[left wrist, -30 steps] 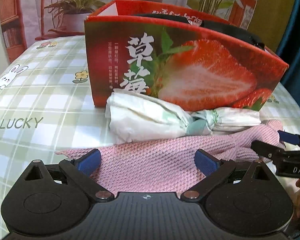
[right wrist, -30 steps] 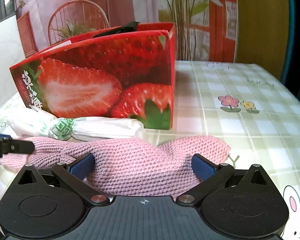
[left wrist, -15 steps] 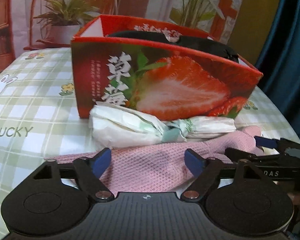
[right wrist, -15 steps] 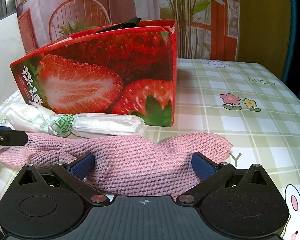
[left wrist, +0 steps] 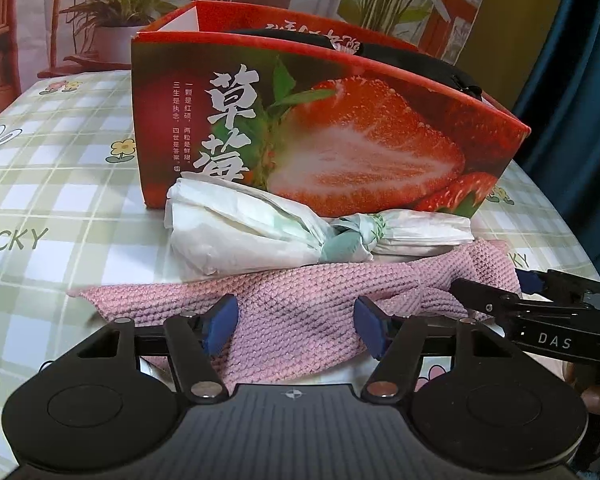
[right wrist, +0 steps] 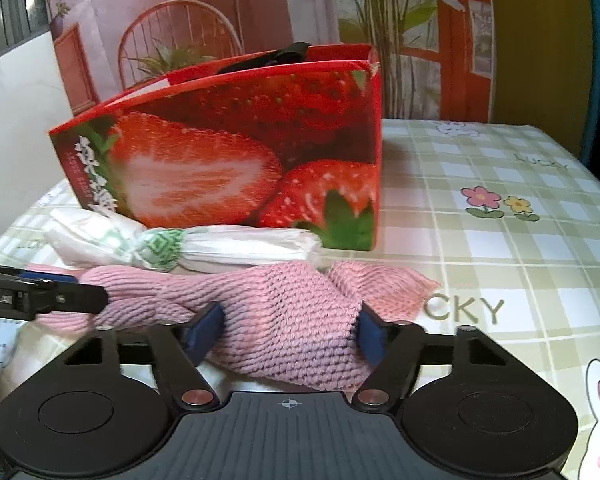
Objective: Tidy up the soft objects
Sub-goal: 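Lower both grippers onto the pink knitted cloth and close them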
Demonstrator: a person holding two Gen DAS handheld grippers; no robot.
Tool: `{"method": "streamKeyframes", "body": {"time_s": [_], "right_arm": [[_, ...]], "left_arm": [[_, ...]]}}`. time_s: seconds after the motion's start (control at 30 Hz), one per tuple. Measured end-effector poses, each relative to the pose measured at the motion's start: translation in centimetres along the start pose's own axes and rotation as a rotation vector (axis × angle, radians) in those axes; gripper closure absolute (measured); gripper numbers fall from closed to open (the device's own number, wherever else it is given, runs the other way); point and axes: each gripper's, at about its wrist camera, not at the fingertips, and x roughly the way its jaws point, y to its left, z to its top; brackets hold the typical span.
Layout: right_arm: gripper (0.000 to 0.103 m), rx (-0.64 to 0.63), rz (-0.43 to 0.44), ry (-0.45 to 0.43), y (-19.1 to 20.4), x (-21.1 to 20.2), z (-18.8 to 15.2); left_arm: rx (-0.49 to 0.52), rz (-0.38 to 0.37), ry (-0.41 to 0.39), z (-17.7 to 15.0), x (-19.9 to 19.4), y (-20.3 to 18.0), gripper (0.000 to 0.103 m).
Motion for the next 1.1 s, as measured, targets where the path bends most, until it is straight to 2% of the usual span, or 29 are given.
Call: {"method": "streamKeyframes", "body": {"time_s": [0.1, 0.23, 0.3, 0.37, 0.6, 0.83, 1.0, 1.1], "right_arm": [[0.059, 0.003, 0.031, 0.006, 0.4, -0.2, -0.1], [0.065, -0.02, 0.056, 0.008, 0.9, -0.3, -0.3], [0.067, -0.02, 0.068, 0.009, 0.9, -0.2, -0.3], [0.069, -0.028, 0.084, 0.011, 1.1, -0.2, -0.3], [0.073, -0.046, 0.091, 0.022, 1.7, -0.3, -0.5], [0.073, -0.049, 0.098, 0.032, 1.8, -0.4, -0.5], [0.062, -0.009, 0.089, 0.019, 1.0, -0.7, -0.5], [0.061, 0.044, 0.082, -0.001, 0.1, -1.1, -0.4]], "left_arm": [[0.004, 0.004, 0.002, 0.0, 0.0, 0.0, 0.04], [-0.01, 0.007, -0.006, -0.1, -0.2, 0.3, 0.051], [-0.024, -0.011, -0.008, -0.1, -0.3, 0.6, 0.064], [-0.028, -0.032, -0.003, -0.1, -0.3, 0.6, 0.068], [-0.01, -0.054, 0.014, -0.3, -0.2, 0.2, 0.069], [0.02, -0.045, 0.01, -0.6, 0.2, -0.2, 0.067], [0.014, -0.056, 0.007, -0.6, 0.2, 0.2, 0.067], [0.014, -0.057, 0.006, -0.7, 0.1, 0.3, 0.067]]}}
